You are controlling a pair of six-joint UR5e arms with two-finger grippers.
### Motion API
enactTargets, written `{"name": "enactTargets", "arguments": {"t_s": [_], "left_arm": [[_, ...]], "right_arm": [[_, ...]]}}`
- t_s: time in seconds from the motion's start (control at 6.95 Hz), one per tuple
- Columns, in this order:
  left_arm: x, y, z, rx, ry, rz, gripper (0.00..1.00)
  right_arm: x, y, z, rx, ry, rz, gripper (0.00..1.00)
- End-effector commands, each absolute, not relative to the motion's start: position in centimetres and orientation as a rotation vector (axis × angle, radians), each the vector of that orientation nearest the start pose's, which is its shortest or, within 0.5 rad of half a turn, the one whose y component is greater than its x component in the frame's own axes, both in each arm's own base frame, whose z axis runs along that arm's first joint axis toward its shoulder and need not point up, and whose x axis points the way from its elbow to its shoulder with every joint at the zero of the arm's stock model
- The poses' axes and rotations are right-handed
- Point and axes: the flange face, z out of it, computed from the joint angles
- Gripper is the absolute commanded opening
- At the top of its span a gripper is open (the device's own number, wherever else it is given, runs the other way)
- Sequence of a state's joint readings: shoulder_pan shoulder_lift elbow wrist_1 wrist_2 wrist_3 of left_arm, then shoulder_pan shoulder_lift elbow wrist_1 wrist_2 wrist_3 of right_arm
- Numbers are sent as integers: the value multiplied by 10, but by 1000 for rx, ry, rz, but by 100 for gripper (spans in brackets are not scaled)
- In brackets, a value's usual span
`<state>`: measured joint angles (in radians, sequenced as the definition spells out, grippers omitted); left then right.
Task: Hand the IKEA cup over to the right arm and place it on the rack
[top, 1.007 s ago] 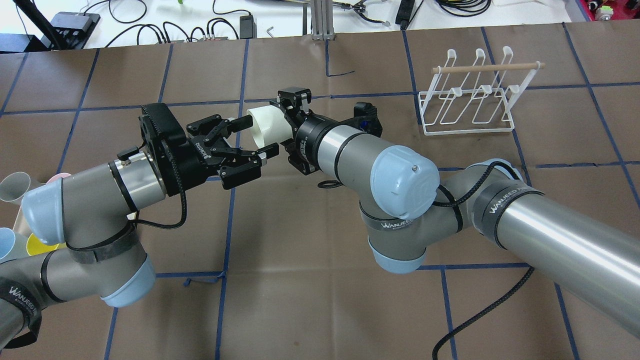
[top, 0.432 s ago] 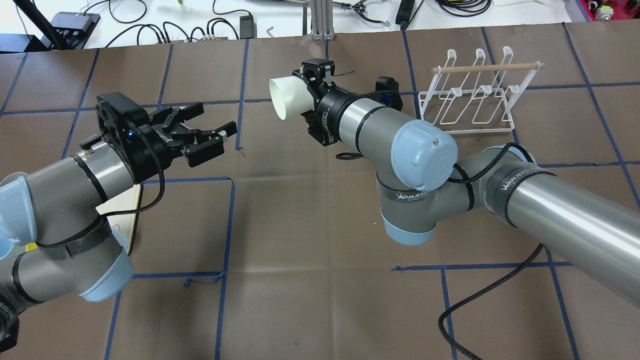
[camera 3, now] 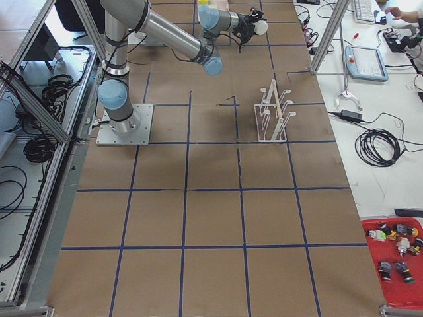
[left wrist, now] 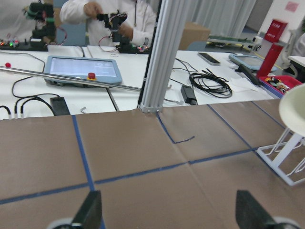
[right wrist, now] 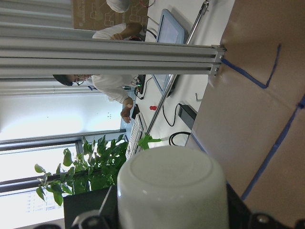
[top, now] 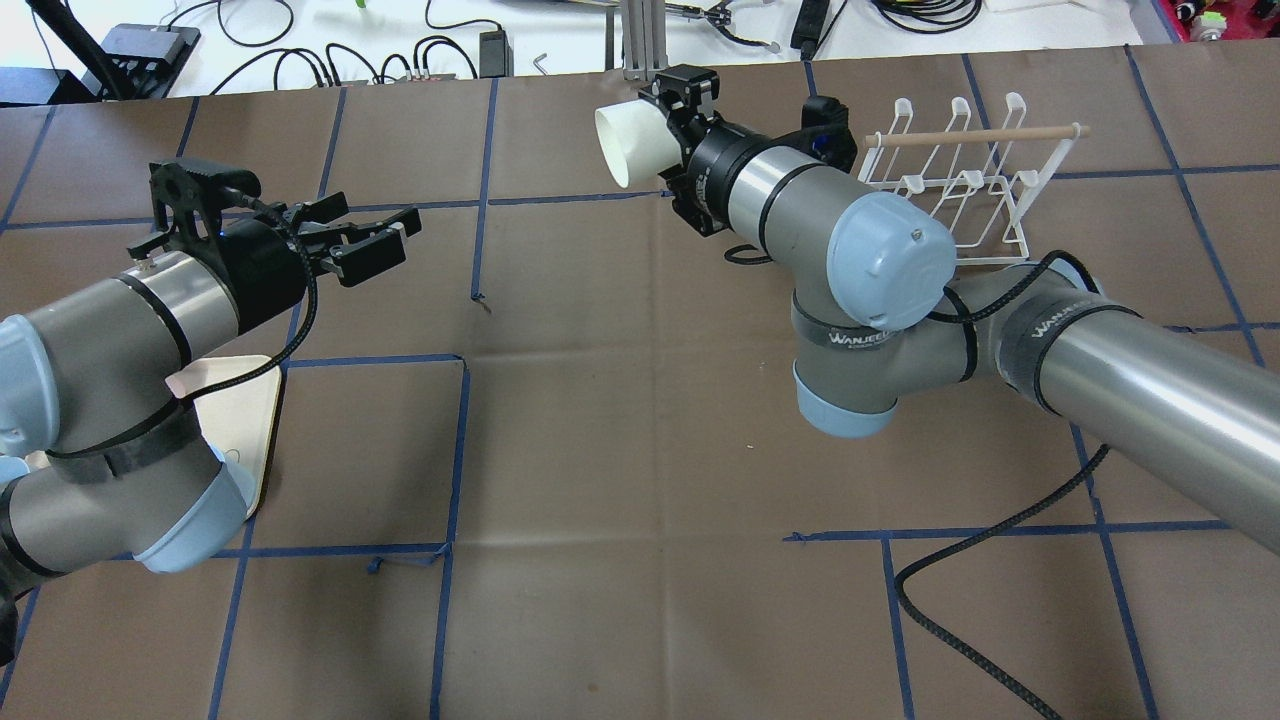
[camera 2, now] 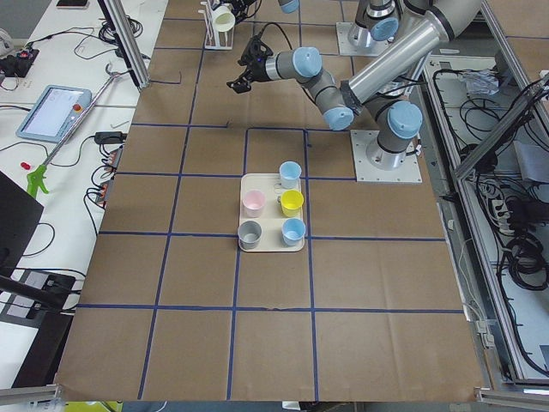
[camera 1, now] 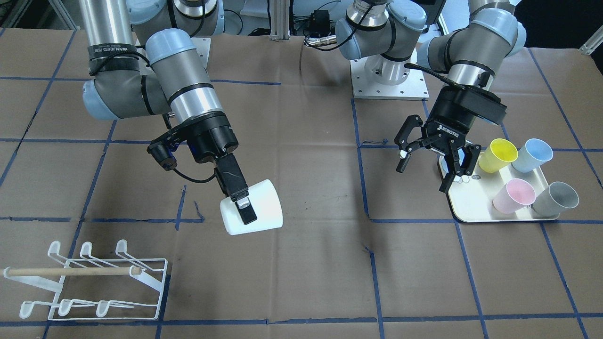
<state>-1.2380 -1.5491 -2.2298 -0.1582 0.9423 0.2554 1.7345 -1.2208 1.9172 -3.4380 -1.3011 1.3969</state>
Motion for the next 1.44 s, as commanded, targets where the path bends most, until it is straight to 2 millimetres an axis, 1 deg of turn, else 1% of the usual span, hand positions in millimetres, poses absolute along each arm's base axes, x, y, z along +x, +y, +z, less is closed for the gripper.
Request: {"name": "enactTargets", "arguments": {"t_s": [0.0,0.14,0.29,0.43,0.58,0.72,0.86,1.01,1.15,1.29], "left_arm": [[-50,-499,378,189,3159,-1071,100],[-61,-502,377,130,3156,-797,100],[-69,-503,384,68,3171,-604,100],[-71,-498,388,49,3170,-371,100],[-69,-494,397,-17,3154,-157,100],[-80,-490,417,-84,3166,-37,100],[-96,-491,447,-125,3148,28,100],[-108,-487,467,-103,3128,77,100],[-108,-484,471,-103,3127,101,100],[-109,-476,474,-95,3128,92,100]], "right_arm": [[219,-580,363,903,1927,-1088,20],[197,-587,359,824,2046,-1250,20],[158,-599,359,763,2140,-1375,20],[126,-607,359,700,2238,-1487,19],[113,-612,356,633,2338,-1576,19],[111,-619,353,562,2382,-1627,16],[108,-637,344,479,2443,-1672,16],[102,-647,338,361,2464,-1802,16],[90,-655,326,346,2479,-1829,16],[87,-655,318,349,2495,-1809,16]]}}
